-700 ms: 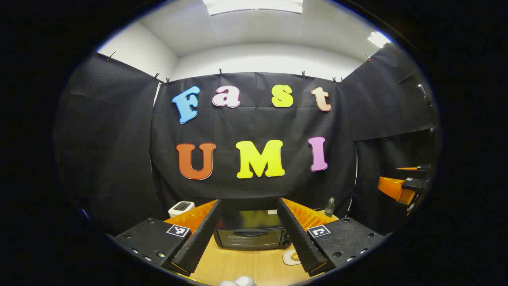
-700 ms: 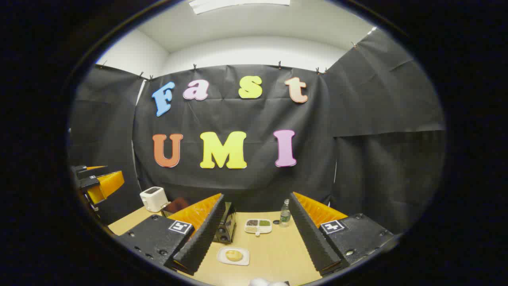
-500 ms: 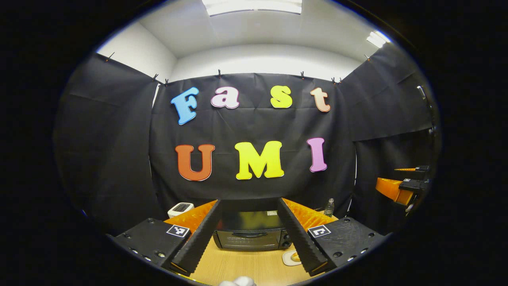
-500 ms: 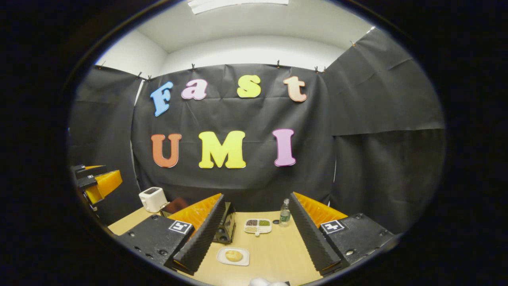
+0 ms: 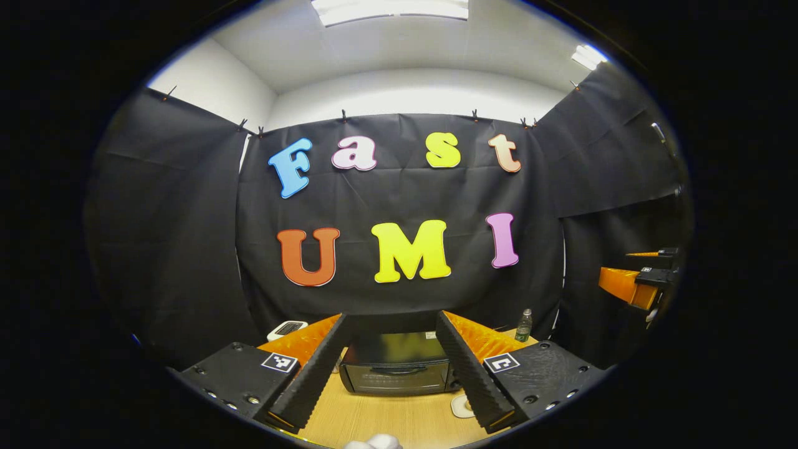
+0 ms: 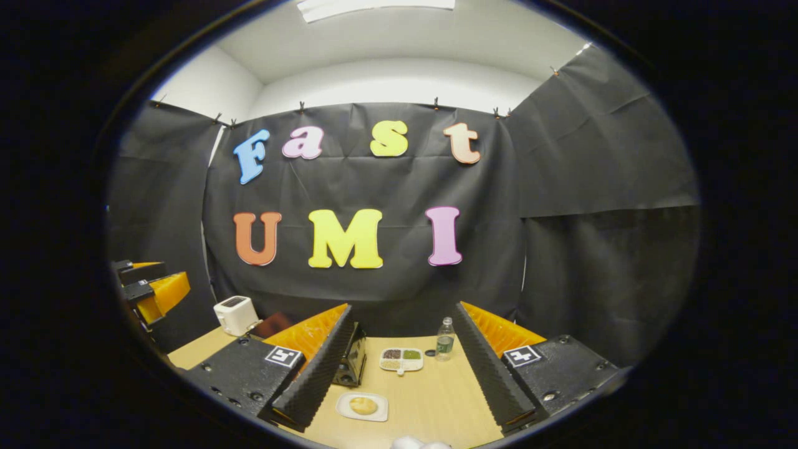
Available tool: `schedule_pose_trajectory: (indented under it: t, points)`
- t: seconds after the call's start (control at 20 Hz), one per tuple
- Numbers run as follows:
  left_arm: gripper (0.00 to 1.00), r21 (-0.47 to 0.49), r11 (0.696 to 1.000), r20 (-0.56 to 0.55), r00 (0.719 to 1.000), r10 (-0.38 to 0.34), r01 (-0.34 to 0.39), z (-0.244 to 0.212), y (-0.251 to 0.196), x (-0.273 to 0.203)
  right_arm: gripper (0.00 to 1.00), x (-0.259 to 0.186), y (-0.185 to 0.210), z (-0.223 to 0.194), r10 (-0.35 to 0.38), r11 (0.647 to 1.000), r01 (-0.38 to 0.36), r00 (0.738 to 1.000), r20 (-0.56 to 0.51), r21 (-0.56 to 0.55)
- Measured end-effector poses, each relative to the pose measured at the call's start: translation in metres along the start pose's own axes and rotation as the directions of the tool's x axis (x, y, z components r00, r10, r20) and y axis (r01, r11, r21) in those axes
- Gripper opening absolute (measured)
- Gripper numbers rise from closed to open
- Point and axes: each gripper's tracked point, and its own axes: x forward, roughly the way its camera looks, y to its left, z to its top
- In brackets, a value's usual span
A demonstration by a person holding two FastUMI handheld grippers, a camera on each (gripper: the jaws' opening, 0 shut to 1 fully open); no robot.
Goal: Open the electric oven with the left hand, put the food in, and close the electric oven.
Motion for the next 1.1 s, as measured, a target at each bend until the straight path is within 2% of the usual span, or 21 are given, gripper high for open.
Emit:
schedule_pose_trajectory:
  t: [0.3, 0.5, 1.1]
  points:
    - [0.93, 0.009, 1.000, -0.006, 1.000, 0.005, -0.004, -0.039, -0.003, 0.025, 0.99, 0.007, -0.001, -0.004, 0.018, 1.000, -0.018, 1.000, 0.007, 0.002]
    - [0.94, -0.006, 1.000, -0.061, 0.998, -0.005, 0.005, -0.091, -0.011, 0.052, 0.99, 0.013, -0.007, -0.010, 0.020, 1.000, -0.020, 1.000, 0.000, -0.015]
    - [0.95, -0.018, 1.000, -0.201, 0.980, 0.012, -0.016, -0.225, -0.009, 0.170, 0.99, 0.014, -0.027, -0.034, -0.030, 0.995, 0.027, 0.999, -0.030, -0.095]
